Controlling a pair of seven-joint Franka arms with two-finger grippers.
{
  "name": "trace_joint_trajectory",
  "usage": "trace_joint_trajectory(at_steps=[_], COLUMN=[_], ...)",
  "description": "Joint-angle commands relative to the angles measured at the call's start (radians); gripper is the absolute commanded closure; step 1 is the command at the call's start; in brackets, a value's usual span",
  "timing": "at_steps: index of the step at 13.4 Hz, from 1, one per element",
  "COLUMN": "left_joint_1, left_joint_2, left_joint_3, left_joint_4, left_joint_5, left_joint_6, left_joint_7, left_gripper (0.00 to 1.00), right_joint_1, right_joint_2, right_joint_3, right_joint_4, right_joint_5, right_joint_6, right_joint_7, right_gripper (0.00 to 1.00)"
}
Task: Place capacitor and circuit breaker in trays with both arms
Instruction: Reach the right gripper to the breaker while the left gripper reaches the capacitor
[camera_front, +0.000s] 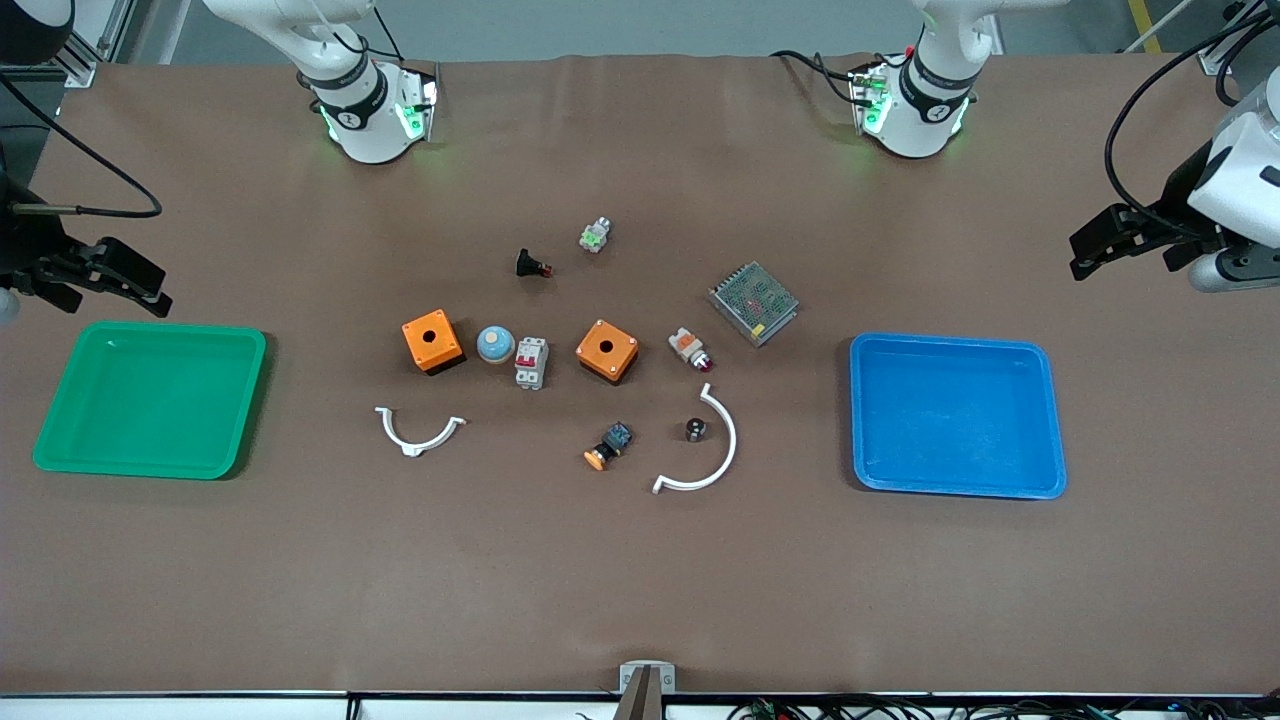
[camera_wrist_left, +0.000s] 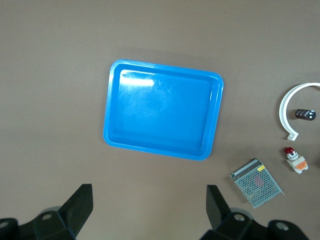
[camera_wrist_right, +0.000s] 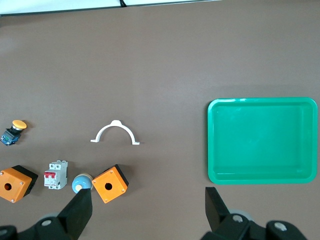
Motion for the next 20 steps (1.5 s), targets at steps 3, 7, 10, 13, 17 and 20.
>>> trace_joint_trajectory(at_steps=[3, 7, 10, 13, 17, 20], left_joint_1=[0.004, -0.019, -0.120, -0.223, -0.335, -0.419], left_joint_2=[0.002, 0.060, 0.167, 0.304, 0.465, 0.606], left_joint_3=[-0.007, -0.016, -0.033, -0.033, -0.033, -0.017], left_joint_4=[0.013, 0.015, 0.038, 0.065, 0.102, 0.199], left_joint_5=[0.001, -0.011, -0.001, -0.001, -0.001, 0.001], left_joint_6=[-0.012, -0.006, 0.053, 0.167, 0.346, 0.415], left_joint_7=[0.011, -0.003, -0.011, -0.148, -0.382, -0.570], left_gripper=[0.00, 0.00, 0.00, 0.00, 0.00, 0.01], right_joint_1=[0.004, 0.007, 0.025, 0.063, 0.203, 0.333], right_joint_2=[0.013, 0.017, 0.023, 0.046, 0.073, 0.115], right_joint_3=[0.002, 0.004, 0.005, 0.007, 0.007, 0.007], right_joint_4=[0.028, 0.026, 0.018, 0.014, -0.044, -0.126], right_joint_5=[-0.018, -0.017, -0.020, -0.020, -0.012, 0.024], right_joint_6=[-0.015, -0.017, -0.018, -0.022, -0.039, 0.032], right_joint_7=[0.000, 0.000, -0.005, -0.005, 0.015, 0.217], right_gripper=[0.00, 0.00, 0.00, 0.00, 0.00, 0.00])
